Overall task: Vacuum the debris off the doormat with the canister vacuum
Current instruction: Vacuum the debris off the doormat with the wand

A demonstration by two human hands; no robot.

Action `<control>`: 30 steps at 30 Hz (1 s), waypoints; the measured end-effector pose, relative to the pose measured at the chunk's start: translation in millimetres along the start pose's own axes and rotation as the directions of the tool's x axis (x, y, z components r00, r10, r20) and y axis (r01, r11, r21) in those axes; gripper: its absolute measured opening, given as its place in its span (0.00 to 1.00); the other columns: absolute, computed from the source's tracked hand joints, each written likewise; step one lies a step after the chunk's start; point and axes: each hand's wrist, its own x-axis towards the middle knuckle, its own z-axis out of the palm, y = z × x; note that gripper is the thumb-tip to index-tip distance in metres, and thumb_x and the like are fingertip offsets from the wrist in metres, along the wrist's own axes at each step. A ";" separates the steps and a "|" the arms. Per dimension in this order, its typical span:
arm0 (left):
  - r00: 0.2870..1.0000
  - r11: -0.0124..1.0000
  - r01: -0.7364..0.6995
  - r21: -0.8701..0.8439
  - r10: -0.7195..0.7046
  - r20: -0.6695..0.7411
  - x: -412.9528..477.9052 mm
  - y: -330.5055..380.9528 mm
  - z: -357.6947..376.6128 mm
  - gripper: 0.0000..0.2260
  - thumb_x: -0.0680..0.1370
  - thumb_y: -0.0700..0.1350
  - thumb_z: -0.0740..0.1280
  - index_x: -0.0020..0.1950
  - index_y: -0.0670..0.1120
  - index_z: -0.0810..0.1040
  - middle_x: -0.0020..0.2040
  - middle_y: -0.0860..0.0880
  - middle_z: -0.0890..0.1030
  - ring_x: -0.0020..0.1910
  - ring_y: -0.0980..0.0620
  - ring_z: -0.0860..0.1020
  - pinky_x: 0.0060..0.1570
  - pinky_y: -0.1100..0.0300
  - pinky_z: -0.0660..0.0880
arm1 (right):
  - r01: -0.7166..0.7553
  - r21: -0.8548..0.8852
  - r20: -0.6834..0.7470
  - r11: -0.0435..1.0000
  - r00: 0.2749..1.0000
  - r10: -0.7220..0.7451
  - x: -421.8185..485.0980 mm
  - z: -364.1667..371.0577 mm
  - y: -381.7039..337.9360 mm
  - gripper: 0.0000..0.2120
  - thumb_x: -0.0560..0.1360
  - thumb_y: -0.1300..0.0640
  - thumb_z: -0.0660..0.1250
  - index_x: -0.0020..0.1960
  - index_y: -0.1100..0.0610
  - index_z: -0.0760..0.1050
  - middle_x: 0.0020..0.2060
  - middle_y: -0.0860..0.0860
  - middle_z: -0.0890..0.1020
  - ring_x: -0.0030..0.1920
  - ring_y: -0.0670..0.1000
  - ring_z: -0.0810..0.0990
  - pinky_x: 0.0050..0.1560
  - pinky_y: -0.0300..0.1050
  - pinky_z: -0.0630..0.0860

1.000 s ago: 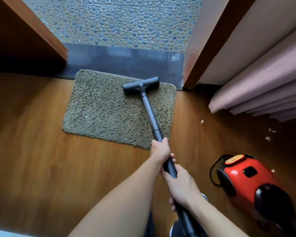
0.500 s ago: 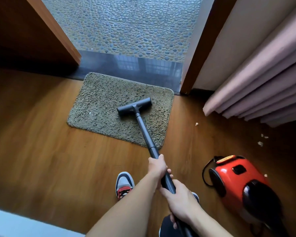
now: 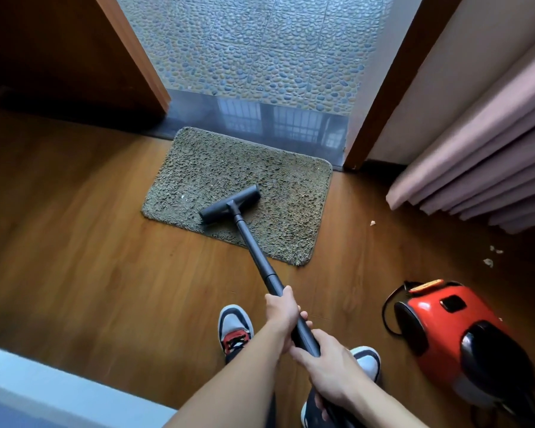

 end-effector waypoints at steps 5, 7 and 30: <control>1.000 1.000 0.017 -0.022 -0.017 0.002 17.1 11.8 -31.1 0.11 0.84 0.49 0.58 0.59 0.42 0.66 0.37 0.44 0.70 0.26 0.50 0.72 0.24 0.61 0.75 | 0.010 -0.023 0.006 1.000 1.000 -0.010 13.4 23.6 -25.4 0.09 0.77 0.42 0.65 0.51 0.45 0.71 0.38 0.48 0.81 0.27 0.43 0.79 0.32 0.38 0.74; 1.000 0.999 0.013 -0.031 -0.012 0.005 24.4 21.0 -44.1 0.11 0.84 0.49 0.57 0.59 0.43 0.66 0.37 0.44 0.71 0.26 0.51 0.72 0.24 0.61 0.75 | 0.014 -0.026 0.009 1.000 1.000 -0.014 18.7 32.3 -39.4 0.09 0.79 0.43 0.64 0.54 0.47 0.72 0.38 0.46 0.80 0.32 0.43 0.78 0.31 0.35 0.71; 0.996 0.987 0.066 -0.148 -0.074 -0.046 75.5 109.2 -127.7 0.11 0.84 0.50 0.57 0.60 0.44 0.65 0.38 0.44 0.72 0.26 0.51 0.72 0.23 0.62 0.74 | -0.006 -0.024 0.129 1.000 0.992 0.009 72.5 68.2 -158.0 0.07 0.78 0.48 0.64 0.50 0.51 0.72 0.31 0.50 0.77 0.22 0.53 0.76 0.24 0.43 0.72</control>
